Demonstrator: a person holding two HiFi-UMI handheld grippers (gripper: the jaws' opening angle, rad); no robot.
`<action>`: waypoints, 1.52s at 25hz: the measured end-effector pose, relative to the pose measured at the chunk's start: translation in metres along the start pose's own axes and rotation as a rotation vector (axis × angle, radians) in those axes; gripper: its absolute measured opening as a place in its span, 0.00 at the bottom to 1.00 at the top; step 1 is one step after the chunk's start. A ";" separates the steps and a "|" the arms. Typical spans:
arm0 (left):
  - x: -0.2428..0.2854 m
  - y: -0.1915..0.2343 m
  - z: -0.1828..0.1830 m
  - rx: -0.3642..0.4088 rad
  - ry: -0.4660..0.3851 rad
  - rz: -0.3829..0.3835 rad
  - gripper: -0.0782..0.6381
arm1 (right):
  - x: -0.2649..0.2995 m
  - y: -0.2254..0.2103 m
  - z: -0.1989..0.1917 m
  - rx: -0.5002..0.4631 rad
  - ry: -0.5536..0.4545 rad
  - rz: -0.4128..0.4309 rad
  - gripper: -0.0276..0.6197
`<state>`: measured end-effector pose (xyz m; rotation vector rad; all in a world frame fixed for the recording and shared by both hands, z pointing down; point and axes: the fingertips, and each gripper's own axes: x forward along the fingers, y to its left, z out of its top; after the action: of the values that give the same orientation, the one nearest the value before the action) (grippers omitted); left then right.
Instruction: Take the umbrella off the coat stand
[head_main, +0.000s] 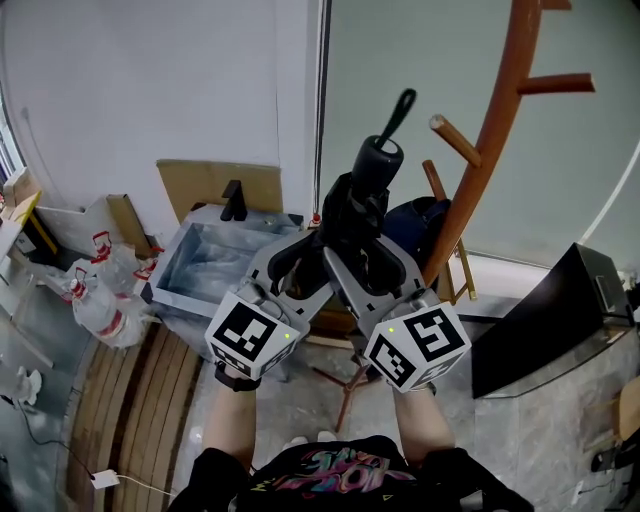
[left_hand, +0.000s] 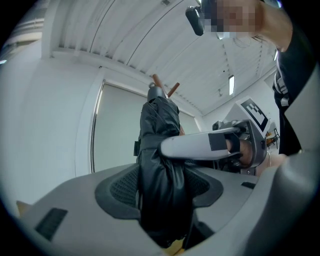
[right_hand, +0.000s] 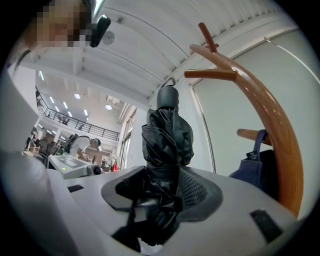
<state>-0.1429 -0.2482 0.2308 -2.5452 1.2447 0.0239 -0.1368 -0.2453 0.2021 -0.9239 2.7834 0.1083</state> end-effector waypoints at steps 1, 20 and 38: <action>-0.003 0.002 0.000 -0.006 -0.001 0.006 0.48 | 0.002 0.003 0.000 -0.011 0.004 0.005 0.39; -0.105 0.015 -0.079 -0.089 0.145 0.253 0.48 | 0.024 0.091 -0.093 0.073 0.123 0.287 0.39; -0.134 -0.022 -0.140 -0.177 0.206 0.311 0.48 | -0.011 0.113 -0.161 0.051 0.149 0.423 0.38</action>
<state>-0.2256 -0.1715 0.3899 -2.5216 1.7825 -0.0643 -0.2240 -0.1702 0.3624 -0.3311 3.0615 0.0319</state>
